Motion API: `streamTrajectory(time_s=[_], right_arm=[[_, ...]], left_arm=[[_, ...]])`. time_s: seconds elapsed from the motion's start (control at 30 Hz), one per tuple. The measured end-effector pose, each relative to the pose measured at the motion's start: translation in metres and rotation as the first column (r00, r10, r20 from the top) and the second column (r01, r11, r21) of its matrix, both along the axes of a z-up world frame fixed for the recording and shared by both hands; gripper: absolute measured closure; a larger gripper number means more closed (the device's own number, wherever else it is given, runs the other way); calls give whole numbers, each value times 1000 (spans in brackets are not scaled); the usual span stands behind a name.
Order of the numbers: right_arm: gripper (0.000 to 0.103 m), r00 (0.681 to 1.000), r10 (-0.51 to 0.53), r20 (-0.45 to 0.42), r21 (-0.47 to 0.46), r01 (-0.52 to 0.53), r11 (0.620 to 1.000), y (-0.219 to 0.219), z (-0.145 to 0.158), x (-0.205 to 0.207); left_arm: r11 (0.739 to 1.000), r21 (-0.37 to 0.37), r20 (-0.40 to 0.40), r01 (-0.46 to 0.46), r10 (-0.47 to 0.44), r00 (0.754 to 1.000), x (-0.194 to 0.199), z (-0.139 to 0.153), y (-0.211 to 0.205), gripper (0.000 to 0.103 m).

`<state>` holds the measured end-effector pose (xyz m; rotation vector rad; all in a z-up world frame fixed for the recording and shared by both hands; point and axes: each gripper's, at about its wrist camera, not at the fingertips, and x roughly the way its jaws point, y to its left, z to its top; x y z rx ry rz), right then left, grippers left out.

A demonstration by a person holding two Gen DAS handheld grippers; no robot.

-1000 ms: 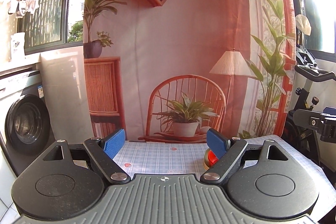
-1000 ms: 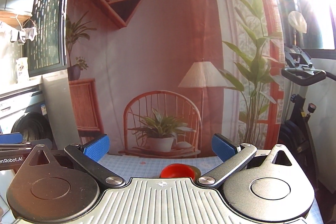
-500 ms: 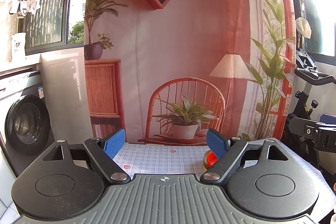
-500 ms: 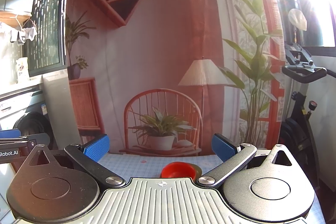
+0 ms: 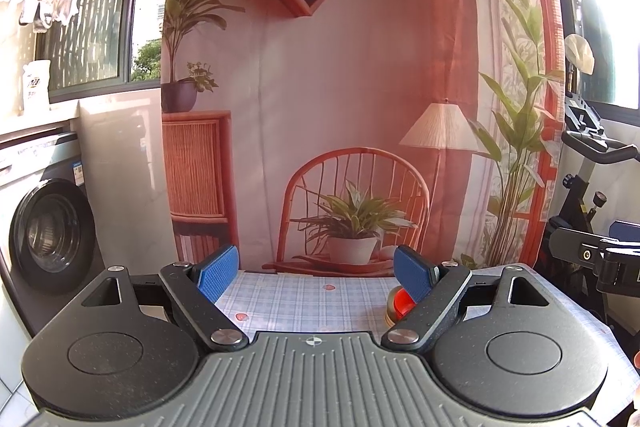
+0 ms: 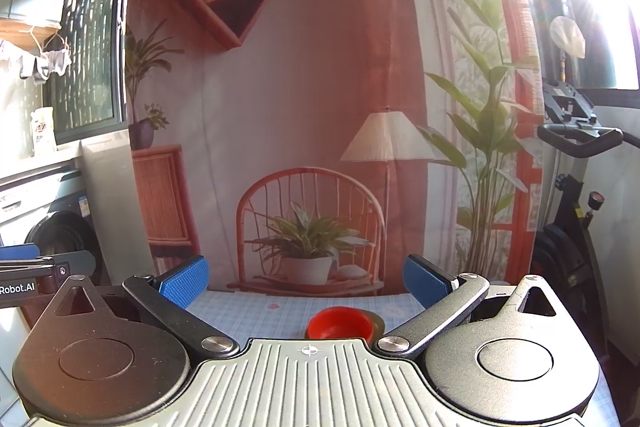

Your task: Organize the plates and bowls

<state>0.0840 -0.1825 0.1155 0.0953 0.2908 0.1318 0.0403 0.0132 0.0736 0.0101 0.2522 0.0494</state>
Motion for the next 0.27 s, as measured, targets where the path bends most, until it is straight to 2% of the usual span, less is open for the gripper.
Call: streamTrajectory(time_s=[0.27], right_arm=[[0, 1000, 0, -5, 0, 0, 1000, -1, -3, 0]], left_arm=[[1000, -1, -8, 3, -3, 1000, 1, -1, 1, 16]])
